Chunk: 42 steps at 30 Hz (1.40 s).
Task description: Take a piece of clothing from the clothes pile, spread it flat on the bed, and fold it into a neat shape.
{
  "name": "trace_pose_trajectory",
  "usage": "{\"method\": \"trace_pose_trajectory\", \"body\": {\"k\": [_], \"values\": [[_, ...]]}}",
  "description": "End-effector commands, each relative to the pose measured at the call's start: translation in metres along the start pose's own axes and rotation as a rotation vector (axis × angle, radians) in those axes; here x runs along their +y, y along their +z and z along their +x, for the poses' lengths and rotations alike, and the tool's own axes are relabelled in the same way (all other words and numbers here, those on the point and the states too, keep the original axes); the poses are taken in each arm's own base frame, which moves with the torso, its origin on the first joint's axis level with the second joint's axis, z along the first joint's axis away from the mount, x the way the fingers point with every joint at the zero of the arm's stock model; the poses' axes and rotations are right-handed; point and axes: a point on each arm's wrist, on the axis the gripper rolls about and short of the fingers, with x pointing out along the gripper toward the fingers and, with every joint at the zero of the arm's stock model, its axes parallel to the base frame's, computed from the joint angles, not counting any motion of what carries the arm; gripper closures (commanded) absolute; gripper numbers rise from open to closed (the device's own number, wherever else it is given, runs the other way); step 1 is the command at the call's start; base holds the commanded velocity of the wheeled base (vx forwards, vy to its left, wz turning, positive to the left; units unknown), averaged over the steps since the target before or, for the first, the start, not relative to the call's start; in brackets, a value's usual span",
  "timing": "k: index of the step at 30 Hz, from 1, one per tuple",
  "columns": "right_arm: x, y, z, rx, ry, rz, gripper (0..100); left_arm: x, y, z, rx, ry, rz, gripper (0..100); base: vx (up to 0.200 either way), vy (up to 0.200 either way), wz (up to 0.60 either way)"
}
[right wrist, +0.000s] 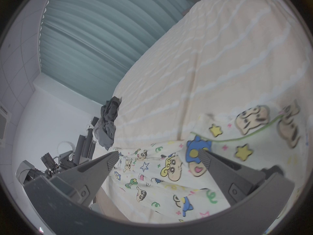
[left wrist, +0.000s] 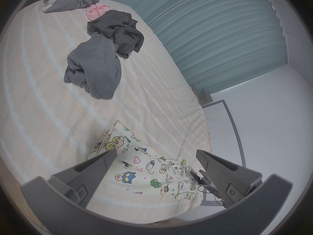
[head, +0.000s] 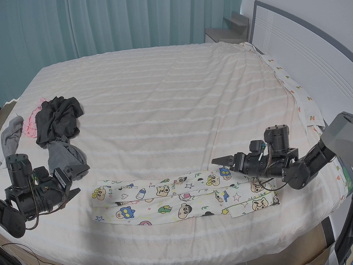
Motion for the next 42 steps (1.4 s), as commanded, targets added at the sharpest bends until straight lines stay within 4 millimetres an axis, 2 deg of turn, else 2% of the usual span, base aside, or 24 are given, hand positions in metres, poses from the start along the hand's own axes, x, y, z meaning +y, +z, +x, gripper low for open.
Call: {"method": "trace_pose_trajectory", "body": {"k": [1,6,11,15,21,24,29,31,37,42], "values": [[-0.001,-0.019,0.021,0.070,-0.002,0.000,0,0.000,0.000,0.000,0.001,0.000,-0.001,0,0.000,0.000,0.00],[0.002,-0.028,0.025,0.097,0.000,-0.006,0,0.000,-0.001,0.000,0.003,0.000,0.000,0,0.000,0.000,0.00],[-0.004,-0.041,0.027,0.134,-0.033,0.008,0,0.000,0.000,0.000,0.002,-0.001,0.000,0,0.000,0.000,0.00],[-0.005,-0.044,0.022,0.138,-0.042,0.012,0,0.000,0.000,0.000,0.002,-0.001,0.000,0,0.000,0.000,0.00],[0.007,-0.031,0.001,0.082,-0.026,-0.001,0,0.000,0.000,0.000,0.002,-0.001,0.000,0,0.000,0.000,0.00],[0.008,-0.013,-0.020,0.010,-0.026,0.003,0,0.000,0.000,0.000,0.002,-0.002,0.001,0,0.000,0.000,0.00],[-0.004,-0.003,-0.037,-0.035,-0.057,0.026,0,0.000,0.000,0.000,0.002,-0.002,0.001,0,0.000,0.000,0.00],[-0.020,-0.005,-0.043,-0.035,-0.098,0.059,0,-0.001,0.000,-0.001,-0.001,-0.006,0.002,0,0.000,0.000,0.00],[-0.039,-0.007,-0.052,-0.015,-0.113,0.106,0,-0.001,0.000,-0.001,-0.001,-0.006,0.002,0,0.000,0.000,0.00],[-0.052,-0.009,-0.052,-0.007,-0.139,0.134,0,-0.001,0.000,-0.001,-0.001,-0.006,0.001,0,0.000,0.000,0.00]]}}
